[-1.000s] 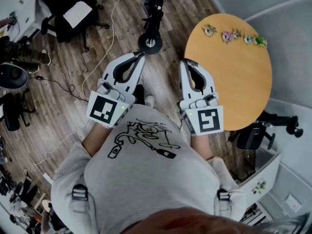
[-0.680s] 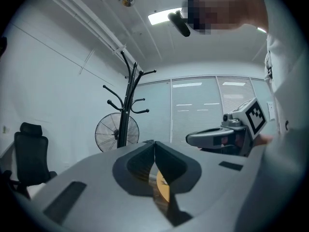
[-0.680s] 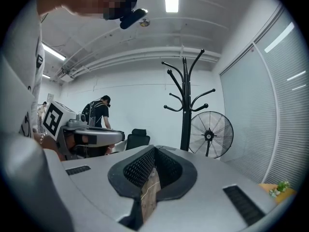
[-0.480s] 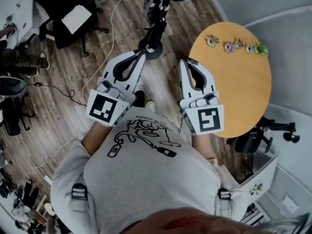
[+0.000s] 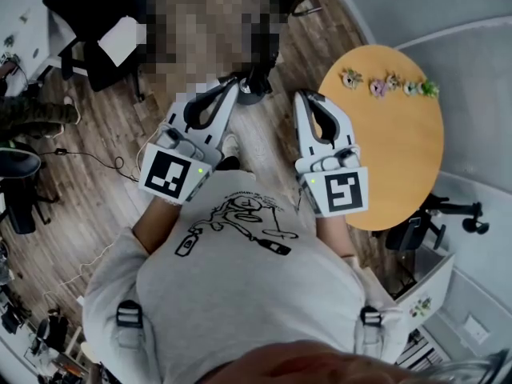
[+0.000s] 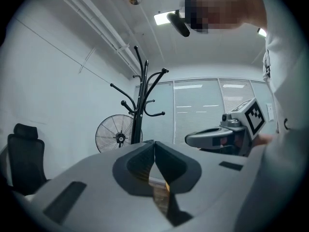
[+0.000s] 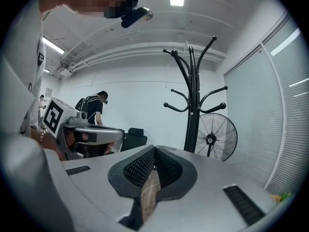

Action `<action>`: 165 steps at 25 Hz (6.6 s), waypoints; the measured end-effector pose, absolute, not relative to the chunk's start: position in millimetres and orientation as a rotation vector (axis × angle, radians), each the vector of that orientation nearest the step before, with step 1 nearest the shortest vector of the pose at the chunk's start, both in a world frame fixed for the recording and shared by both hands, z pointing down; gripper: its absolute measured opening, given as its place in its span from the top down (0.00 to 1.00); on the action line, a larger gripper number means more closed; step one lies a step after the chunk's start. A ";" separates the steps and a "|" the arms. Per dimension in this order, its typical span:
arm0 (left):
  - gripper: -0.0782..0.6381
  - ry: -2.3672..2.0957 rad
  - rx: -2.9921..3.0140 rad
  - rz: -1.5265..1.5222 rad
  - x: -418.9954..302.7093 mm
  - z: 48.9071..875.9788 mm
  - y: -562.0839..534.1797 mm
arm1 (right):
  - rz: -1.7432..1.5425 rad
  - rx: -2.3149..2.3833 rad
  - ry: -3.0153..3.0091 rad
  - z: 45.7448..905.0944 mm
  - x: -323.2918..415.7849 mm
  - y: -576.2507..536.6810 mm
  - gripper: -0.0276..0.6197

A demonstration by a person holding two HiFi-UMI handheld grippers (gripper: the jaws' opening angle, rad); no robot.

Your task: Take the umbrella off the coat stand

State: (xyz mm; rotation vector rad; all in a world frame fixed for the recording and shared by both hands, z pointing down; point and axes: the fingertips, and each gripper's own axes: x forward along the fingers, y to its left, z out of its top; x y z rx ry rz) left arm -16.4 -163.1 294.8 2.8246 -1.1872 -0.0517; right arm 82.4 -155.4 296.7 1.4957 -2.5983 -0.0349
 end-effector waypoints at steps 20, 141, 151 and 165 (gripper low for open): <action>0.88 -1.138 2.833 -0.031 -28.3 309.0 -198.9 | -0.021 1.556 -2.569 307.0 70.0 -195.9 0.91; 0.88 -1.219 2.796 0.040 -38.8 319.4 -219.8 | 0.465 1.278 -2.243 681.4 98.7 -377.7 0.61; 0.88 -1.242 2.792 0.054 -45.0 319.2 -224.7 | 0.430 1.290 -2.236 686.2 96.0 -386.2 0.63; 0.88 -1.210 2.808 0.032 -40.2 316.2 -220.7 | 0.388 1.295 -2.275 653.0 97.5 -377.1 0.63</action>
